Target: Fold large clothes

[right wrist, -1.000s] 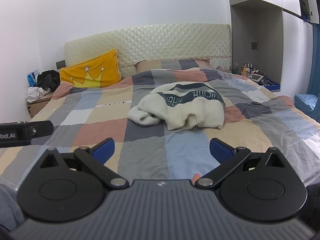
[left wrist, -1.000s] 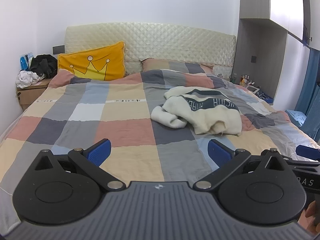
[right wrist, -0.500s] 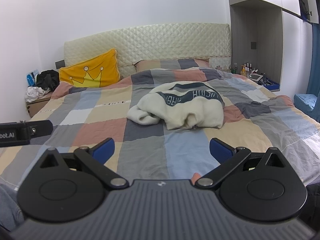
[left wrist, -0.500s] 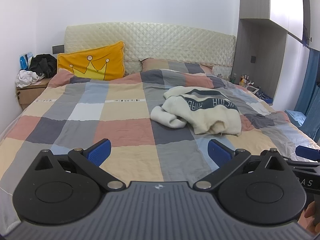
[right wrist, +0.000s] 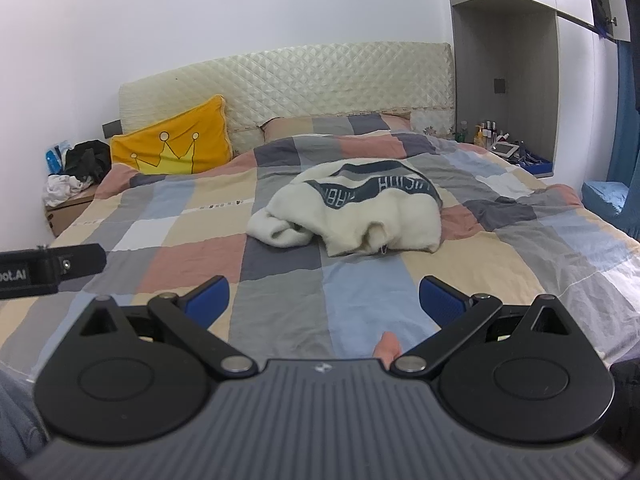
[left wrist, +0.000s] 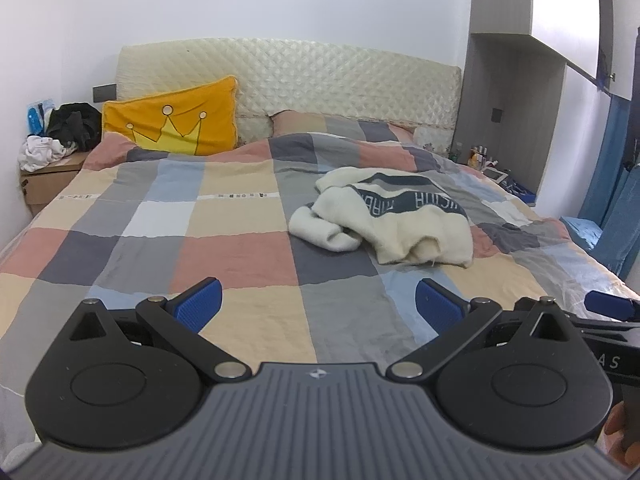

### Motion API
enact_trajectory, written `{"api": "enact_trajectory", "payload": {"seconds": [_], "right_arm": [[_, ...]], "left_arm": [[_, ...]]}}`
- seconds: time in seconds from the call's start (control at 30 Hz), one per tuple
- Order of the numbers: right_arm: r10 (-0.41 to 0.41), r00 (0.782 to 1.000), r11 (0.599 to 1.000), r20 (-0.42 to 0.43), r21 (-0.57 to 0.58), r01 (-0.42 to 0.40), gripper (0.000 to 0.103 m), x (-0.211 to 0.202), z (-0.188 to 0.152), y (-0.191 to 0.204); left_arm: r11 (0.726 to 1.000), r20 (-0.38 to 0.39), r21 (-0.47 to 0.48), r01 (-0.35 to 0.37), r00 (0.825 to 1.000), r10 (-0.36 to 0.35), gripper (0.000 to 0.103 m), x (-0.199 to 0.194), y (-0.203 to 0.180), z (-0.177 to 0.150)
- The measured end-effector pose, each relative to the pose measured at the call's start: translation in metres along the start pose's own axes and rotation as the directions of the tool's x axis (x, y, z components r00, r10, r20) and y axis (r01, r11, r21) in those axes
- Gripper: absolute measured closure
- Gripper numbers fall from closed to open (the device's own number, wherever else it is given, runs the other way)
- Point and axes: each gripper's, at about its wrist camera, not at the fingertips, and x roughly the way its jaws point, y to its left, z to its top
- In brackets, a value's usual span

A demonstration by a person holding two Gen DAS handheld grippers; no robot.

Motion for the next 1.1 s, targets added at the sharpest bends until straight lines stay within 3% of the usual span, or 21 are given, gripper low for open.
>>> {"api": "enact_trajectory", "payload": {"seconds": [0.7,1.1], "right_arm": [[-0.044,0.998,0.999,0.037,0.032,0.043,0.0,0.008,0.015,0.009],[-0.065,0.997,0.994,-0.032,0.088,0.067,0.0,0.085,0.012,-0.001]], "left_arm": [[0.997,-0.009,-0.015,0.069,0.998,-0.069,0.0,0.041,0.017,0.01],[0.995,-0.063,0.066,0.07,0.996,-0.065,0.0,0.124,0.011,0.02]]}}
